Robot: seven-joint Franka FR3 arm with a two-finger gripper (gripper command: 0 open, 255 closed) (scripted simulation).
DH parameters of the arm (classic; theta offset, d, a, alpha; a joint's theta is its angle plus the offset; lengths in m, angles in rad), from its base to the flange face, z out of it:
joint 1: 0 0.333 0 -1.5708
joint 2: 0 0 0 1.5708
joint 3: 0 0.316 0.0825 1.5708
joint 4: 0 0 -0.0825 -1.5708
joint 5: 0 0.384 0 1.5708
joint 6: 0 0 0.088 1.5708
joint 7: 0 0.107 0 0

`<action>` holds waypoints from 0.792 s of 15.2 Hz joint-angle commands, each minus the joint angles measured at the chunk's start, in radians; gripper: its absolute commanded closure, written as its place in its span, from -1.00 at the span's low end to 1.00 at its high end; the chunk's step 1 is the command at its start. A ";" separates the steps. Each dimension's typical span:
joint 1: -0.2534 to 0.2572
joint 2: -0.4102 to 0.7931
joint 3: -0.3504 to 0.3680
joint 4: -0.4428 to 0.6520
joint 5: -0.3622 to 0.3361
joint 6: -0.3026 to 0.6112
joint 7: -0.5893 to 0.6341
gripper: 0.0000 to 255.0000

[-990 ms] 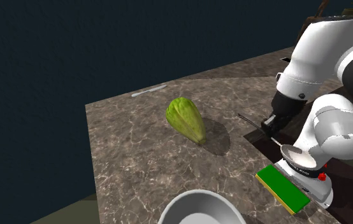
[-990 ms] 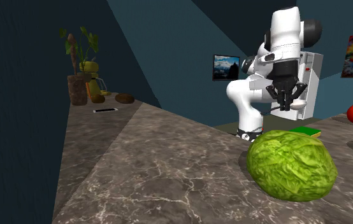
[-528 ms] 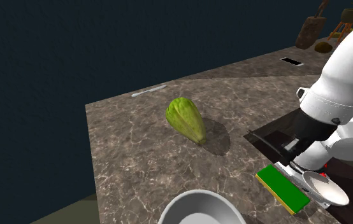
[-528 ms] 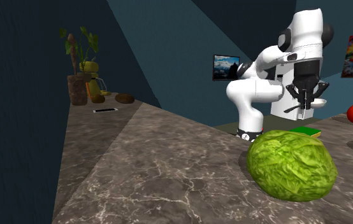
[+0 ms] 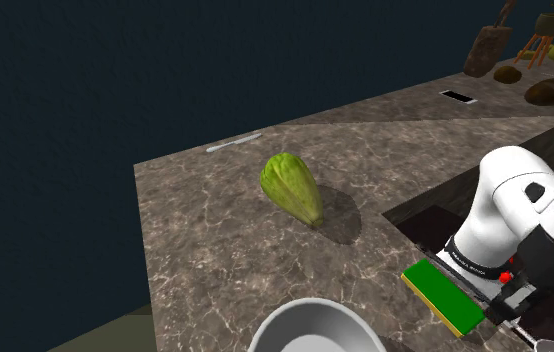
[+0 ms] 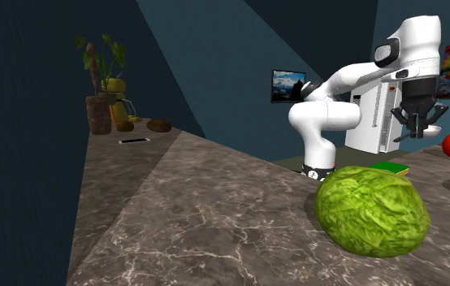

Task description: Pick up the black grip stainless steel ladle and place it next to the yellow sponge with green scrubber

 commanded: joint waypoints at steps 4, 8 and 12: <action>0.007 0.022 0.124 0.112 0.128 -0.009 0.125 1.00; -0.014 0.049 0.204 0.224 0.210 -0.010 0.218 1.00; 0.005 0.028 0.252 0.185 0.254 0.014 0.218 1.00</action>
